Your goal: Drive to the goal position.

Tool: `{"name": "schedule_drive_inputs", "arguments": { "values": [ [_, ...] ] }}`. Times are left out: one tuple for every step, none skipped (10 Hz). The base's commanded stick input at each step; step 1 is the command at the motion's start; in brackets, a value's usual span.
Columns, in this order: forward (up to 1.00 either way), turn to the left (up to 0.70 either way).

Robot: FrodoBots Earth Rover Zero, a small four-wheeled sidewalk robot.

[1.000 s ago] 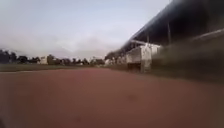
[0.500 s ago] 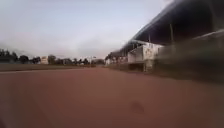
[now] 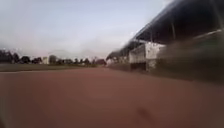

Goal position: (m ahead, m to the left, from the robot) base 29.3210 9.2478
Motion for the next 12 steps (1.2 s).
{"name": "schedule_drive_inputs", "arguments": {
  "values": [
    [0.70, 0.00],
    [0.70, 0.00],
    [0.70, 0.00],
    [0.70, 0.00],
    [0.70, 0.00],
    [0.70, 0.00],
    [0.70, 0.00],
    [0.70, 0.00],
    [0.70, 0.00],
    [0.70, 0.00],
    [0.70, 0.00],
    [0.70, 0.00]
  ]
}}
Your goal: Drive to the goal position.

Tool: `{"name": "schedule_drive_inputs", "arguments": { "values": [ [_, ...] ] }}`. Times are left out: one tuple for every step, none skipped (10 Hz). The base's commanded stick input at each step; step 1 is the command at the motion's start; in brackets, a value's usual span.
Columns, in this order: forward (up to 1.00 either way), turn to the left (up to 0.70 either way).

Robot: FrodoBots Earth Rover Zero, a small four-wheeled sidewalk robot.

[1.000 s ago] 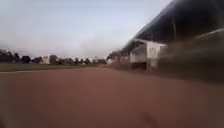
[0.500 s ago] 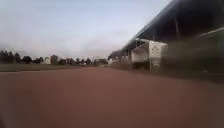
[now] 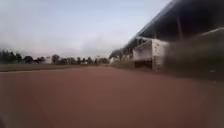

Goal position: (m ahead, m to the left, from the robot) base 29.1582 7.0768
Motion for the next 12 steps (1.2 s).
{"name": "schedule_drive_inputs", "arguments": {
  "values": [
    [0.70, 0.00],
    [0.70, 0.00],
    [0.70, 0.00],
    [0.70, 0.00],
    [0.70, 0.00],
    [0.70, 0.00],
    [0.70, 0.00],
    [0.70, 0.00],
    [0.70, 0.00],
    [0.70, 0.00],
    [0.70, 0.00],
    [0.70, 0.00]
  ]
}}
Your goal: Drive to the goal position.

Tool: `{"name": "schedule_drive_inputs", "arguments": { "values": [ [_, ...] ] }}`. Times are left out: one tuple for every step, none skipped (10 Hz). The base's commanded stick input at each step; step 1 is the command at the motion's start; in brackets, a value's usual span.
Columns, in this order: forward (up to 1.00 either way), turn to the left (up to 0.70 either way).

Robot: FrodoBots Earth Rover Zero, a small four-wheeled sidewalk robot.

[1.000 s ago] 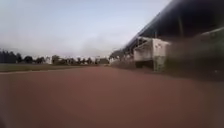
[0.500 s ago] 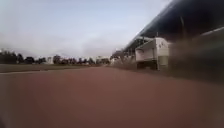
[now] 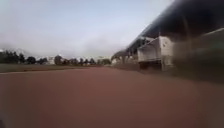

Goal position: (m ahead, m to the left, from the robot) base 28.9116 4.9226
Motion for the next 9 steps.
{"name": "schedule_drive_inputs", "arguments": {
  "values": [
    [0.70, 0.00],
    [0.70, 0.00],
    [0.70, 0.00],
    [0.70, 0.00],
    [0.70, 0.00],
    [0.70, 0.00],
    [0.70, 0.00],
    [0.70, 0.00],
    [0.70, 0.00]
  ]
}}
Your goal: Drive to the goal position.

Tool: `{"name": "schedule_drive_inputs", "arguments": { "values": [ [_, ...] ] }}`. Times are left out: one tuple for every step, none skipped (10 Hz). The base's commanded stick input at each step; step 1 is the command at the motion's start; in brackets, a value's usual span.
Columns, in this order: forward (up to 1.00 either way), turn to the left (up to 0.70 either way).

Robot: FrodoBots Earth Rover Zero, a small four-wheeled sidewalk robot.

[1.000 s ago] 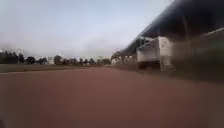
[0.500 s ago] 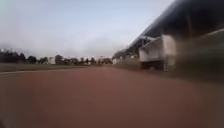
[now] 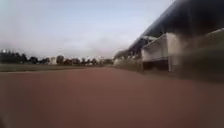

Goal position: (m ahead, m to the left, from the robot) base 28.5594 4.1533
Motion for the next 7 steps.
{"name": "schedule_drive_inputs", "arguments": {
  "values": [
    [0.70, 0.00],
    [0.70, 0.00],
    [0.70, 0.00],
    [0.70, 0.00],
    [0.70, 0.00],
    [0.70, 0.00],
    [0.70, 0.00]
  ]
}}
